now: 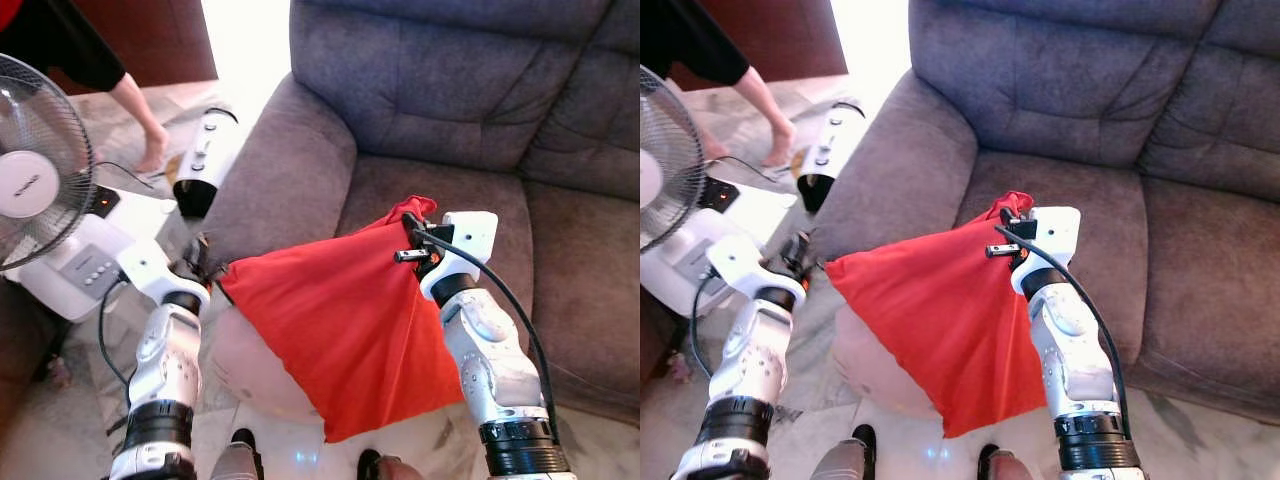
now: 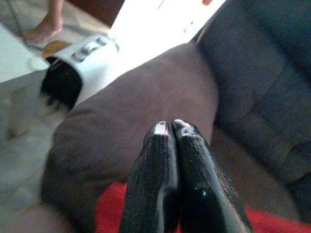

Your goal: Move the pillow to the sofa from floor

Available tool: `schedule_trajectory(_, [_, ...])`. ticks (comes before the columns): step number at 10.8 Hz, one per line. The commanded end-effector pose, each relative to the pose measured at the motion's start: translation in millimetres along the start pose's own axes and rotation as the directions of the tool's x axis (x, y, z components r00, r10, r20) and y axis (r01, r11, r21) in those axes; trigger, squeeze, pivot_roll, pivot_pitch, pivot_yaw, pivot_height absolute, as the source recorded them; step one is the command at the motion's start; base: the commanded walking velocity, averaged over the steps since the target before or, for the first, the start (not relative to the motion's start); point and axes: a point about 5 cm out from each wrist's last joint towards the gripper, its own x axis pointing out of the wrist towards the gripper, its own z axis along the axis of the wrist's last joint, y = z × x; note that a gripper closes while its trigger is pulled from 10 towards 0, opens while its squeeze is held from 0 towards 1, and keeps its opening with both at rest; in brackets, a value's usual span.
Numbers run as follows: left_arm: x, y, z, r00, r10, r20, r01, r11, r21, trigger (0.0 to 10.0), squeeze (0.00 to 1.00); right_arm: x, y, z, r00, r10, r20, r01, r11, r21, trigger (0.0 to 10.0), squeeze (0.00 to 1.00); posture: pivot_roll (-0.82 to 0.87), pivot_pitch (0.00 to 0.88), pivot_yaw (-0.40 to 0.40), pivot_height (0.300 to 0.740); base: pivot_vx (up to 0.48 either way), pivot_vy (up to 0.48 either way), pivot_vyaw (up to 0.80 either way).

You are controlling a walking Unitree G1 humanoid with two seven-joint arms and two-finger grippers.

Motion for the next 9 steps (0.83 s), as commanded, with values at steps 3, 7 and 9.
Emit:
schedule_trajectory(3, [-4.0, 16.2, -21.6, 0.987, 0.100, -0.124, -0.117, 0.983, -0.143, 10.0, 1.00, 5.2, 1.9, 29.3, 0.988, 0.016, 0.152, -0.012, 1.000, -0.025, 10.0, 0.00, 0.04, 0.174, -0.003, 0.739, 0.000, 0.000, 0.00])
schedule_trajectory(7, [5.2, 37.3, -26.6, 0.951, 0.178, -0.254, -0.245, 0.933, -0.263, 10.0, 1.00, 1.9, -0.5, 32.0, 0.988, 0.027, 0.154, -0.021, 0.999, -0.040, 10.0, 0.00, 0.02, 0.196, -0.008, 0.739, 0.000, 0.000, 0.00])
schedule_trajectory(9, [8.0, 42.5, -29.7, 0.938, 0.164, -0.306, -0.242, 0.940, -0.240, 10.0, 1.00, -3.0, -1.6, 36.3, 0.987, 0.035, 0.159, -0.028, 0.999, -0.046, 10.0, 0.00, 0.01, 0.220, -0.007, 0.739, 0.000, 0.000, 0.00])
